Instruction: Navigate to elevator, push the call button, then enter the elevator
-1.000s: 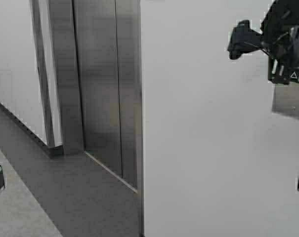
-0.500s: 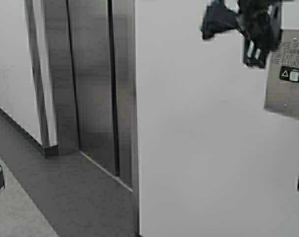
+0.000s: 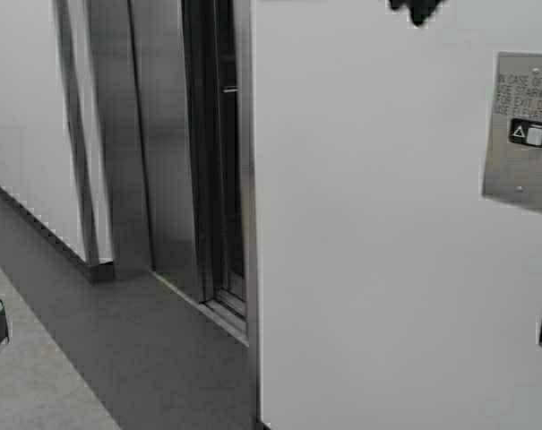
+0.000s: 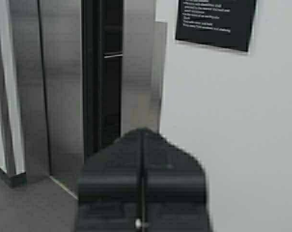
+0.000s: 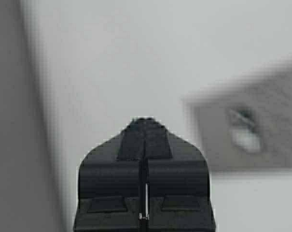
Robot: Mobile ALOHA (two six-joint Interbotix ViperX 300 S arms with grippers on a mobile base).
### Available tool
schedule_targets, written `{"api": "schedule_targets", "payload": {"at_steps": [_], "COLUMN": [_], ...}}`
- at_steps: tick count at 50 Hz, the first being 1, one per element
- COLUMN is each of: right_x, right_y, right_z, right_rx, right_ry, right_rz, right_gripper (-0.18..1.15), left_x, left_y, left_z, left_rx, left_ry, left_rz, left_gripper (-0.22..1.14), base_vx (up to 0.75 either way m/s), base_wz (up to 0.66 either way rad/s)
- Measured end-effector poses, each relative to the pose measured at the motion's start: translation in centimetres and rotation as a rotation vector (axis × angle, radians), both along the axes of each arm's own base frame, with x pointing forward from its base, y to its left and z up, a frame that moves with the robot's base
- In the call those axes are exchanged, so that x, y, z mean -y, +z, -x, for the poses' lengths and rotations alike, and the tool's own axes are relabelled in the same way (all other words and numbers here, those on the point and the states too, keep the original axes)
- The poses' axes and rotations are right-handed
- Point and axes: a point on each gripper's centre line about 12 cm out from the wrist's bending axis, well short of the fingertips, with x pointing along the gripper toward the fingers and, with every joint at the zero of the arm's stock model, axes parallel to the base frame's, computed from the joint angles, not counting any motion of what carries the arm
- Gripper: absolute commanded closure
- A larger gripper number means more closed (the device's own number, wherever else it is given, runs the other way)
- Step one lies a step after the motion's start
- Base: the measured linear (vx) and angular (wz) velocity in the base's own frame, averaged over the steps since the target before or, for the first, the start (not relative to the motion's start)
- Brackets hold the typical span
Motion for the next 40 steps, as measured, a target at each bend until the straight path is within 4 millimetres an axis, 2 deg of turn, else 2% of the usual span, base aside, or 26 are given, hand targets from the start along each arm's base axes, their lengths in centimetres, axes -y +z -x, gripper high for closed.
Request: {"api": "schedule_targets", "payload": {"at_steps": [6,14,23,40], "right_x": [-1.6,-3.1,-2.4,-2.5], "right_y": [0.5,-1.1,-3.6,-3.5], "right_z": [0.6,1.0,0.0,-0.4], "right_rx": [0.041,0.064,0.046,0.063], "right_ry": [0.103,0.226,0.231,0.250], "right_rz": [-0.177,-0.277,-0.313,-0.330], "right_gripper": [0.91,0.91,0.91,0.91], "left_x": [0.0,0.0,0.0,0.1], "left_y": [-0.1,-0.2,-0.6,-1.2], "left_z": [0.0,0.0,-0.3,-0.7], "left_rx": [-0.002,-0.006,-0.025,-0.060], "left_ry": [0.000,0.000,0.001,0.001], "left_rz": [0.000,-0.002,-0.008,-0.010], "left_gripper": [0.89,0.89,0.89,0.89], "base_vx": [-0.02,0.00,0.01,0.02], "base_wz": [0.15,0.22,0.38,0.62]}}
